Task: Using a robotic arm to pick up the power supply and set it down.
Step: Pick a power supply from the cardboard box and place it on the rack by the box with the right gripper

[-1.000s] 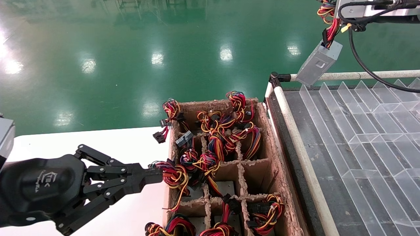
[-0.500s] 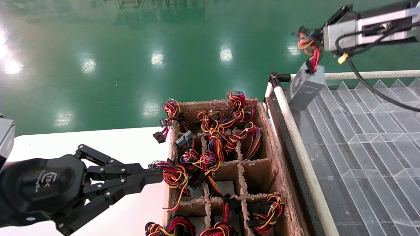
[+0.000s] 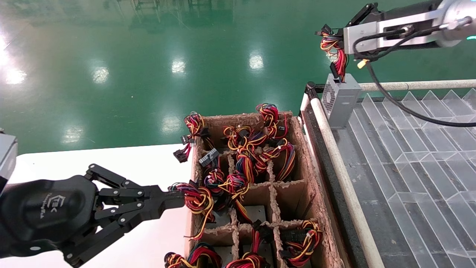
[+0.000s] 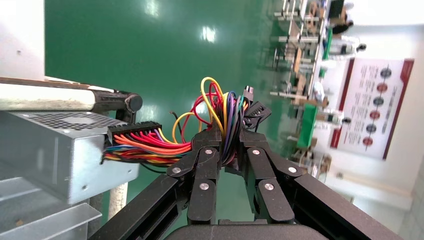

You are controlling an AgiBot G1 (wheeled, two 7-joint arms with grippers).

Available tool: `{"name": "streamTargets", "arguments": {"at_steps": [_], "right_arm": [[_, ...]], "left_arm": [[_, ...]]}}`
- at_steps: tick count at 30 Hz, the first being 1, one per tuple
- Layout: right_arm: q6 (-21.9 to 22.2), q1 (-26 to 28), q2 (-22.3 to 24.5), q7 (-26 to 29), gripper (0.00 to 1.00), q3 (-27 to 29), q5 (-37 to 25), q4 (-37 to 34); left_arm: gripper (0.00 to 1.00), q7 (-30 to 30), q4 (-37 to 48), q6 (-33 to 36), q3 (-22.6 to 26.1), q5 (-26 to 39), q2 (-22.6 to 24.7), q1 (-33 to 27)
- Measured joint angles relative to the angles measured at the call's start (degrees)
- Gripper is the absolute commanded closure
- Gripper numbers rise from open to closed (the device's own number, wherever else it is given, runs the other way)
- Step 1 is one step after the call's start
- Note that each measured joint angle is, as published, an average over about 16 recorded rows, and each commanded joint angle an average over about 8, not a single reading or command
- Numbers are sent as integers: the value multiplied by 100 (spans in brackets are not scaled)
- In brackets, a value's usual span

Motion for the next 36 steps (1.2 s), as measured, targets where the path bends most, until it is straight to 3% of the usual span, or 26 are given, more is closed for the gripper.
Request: {"name": "streamTargets", "arguments": {"at_steps": [15,16,23,24,36], "right_arm": [[694,-303,-186,146,100,37,53,-93],[724,-313,-191,154,94,33,47,-95],[907,-342,-214,239,6,20,30,-105],[924,-342,-217,257,0,21,32,-108],[870,-304,-218,563,0,101,147,-167]], "left_arm": [[100,0,0,0,0,0,0,0],[100,0,0,0,0,0,0,0],[100,0,0,0,0,0,0,0],[100,0,0,0,0,0,0,0],[100,0,0,0,1,0,0,0]]}}
